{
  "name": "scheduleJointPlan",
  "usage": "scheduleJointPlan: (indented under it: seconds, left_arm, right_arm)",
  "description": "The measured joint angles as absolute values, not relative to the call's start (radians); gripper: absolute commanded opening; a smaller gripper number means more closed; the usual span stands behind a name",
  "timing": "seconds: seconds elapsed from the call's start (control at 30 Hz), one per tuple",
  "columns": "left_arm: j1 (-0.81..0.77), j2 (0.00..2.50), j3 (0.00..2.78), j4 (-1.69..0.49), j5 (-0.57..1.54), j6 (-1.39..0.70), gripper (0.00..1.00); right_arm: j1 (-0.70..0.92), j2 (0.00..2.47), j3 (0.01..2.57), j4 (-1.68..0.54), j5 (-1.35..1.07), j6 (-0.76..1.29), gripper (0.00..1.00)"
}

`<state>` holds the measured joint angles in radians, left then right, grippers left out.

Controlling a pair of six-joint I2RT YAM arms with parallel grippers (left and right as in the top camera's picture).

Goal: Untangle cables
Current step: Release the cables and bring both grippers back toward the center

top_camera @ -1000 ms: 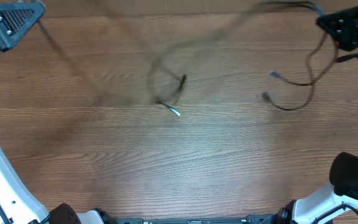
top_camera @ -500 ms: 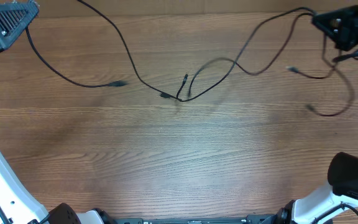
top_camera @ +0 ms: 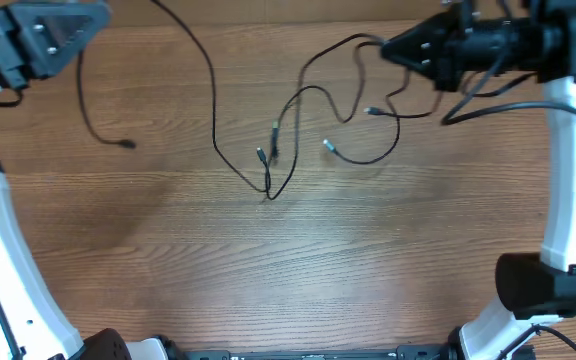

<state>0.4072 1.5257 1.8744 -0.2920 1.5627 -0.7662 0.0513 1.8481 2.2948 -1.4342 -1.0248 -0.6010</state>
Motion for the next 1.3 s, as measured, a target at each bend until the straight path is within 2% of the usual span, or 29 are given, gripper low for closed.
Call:
scheduleJointPlan:
  seconds: [0.17, 0.3, 0.5, 0.6, 0.63, 0.73, 0.97, 1.13, 1.2, 1.3]
  left_arm:
    - [0.324, 1.581, 1.87, -0.402, 1.559, -0.665, 0.04]
    - [0.258, 1.667, 1.863, -0.709, 1.517, -0.471, 0.04]
    - [0.149, 1.762, 1.845, -1.114, 1.246, -0.087, 0.08]
    - [0.095, 1.761, 1.844, -1.216, 1.081, 0.089, 0.17]
    - [0.08, 1.761, 1.845, -1.23, 1.042, 0.133, 0.22]
    - [0.023, 1.761, 1.845, -1.312, 0.857, 0.286, 0.23]
    - [-0.07, 1.761, 1.845, -1.358, 0.558, 0.384, 0.24]
    - [-0.091, 1.761, 1.845, -1.362, 0.481, 0.401, 0.25]
    - [-0.09, 1.761, 1.845, -1.362, 0.472, 0.401, 0.3]
    - [-0.09, 1.761, 1.845, -1.363, 0.463, 0.41, 0.45]
  right_arm:
    - [0.132, 1.848, 2.297, -1.412, -1.053, -0.566, 0.04]
    - [0.162, 1.848, 2.329, -1.411, -1.082, -0.54, 0.04]
    - [0.204, 1.831, 2.356, -1.416, -1.097, -0.527, 0.04]
    - [0.219, 1.82, 2.357, -1.415, -1.097, -0.524, 0.04]
    - [0.225, 1.819, 2.357, -1.415, -1.095, -0.524, 0.04]
    - [0.233, 1.819, 2.357, -1.426, -1.059, -0.516, 0.04]
    - [0.237, 1.819, 2.357, -1.459, -0.949, -0.498, 0.04]
    - [0.237, 1.818, 2.357, -1.475, -0.915, -0.49, 0.04]
    - [0.237, 1.819, 2.357, -1.476, -0.911, -0.485, 0.04]
    - [0.237, 1.819, 2.357, -1.485, -0.908, -0.477, 0.04]
